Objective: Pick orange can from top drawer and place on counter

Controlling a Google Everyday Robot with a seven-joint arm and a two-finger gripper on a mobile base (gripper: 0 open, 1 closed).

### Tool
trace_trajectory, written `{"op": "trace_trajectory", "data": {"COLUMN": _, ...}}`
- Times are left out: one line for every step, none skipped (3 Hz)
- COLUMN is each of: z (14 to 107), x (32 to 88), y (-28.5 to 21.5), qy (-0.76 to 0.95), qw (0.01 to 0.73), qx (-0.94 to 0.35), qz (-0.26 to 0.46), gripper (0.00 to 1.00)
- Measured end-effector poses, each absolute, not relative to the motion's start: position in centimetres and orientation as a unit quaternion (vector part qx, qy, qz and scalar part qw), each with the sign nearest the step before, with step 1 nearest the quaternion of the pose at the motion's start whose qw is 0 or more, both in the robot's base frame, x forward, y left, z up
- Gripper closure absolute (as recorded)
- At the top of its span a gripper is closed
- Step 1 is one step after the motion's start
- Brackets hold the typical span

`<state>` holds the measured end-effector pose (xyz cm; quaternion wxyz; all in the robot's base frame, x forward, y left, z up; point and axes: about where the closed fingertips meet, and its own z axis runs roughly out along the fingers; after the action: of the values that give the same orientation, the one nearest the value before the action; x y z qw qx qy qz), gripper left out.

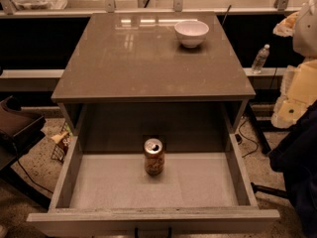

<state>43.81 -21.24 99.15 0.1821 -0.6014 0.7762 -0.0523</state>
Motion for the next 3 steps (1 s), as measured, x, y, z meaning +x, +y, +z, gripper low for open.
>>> {"op": "trace_trajectory", "data": {"z": 99.2, "x": 43.8, "y": -21.2, "qy": 0.776, "qw": 0.182, "qx": -0.601, "qz": -0.052, "gripper": 0.0}}
{"op": "trace_trajectory", "data": {"z": 97.8, "x": 44.0, "y": -20.2, "qy": 0.769, "qw": 0.209, "qx": -0.603, "qz": -0.019, "gripper": 0.0}}
{"op": "trace_trajectory", "data": {"z": 94.1, "x": 44.0, "y": -18.1, "qy": 0.757, "qw": 0.25, "qx": -0.602, "qz": 0.043, "gripper": 0.0}}
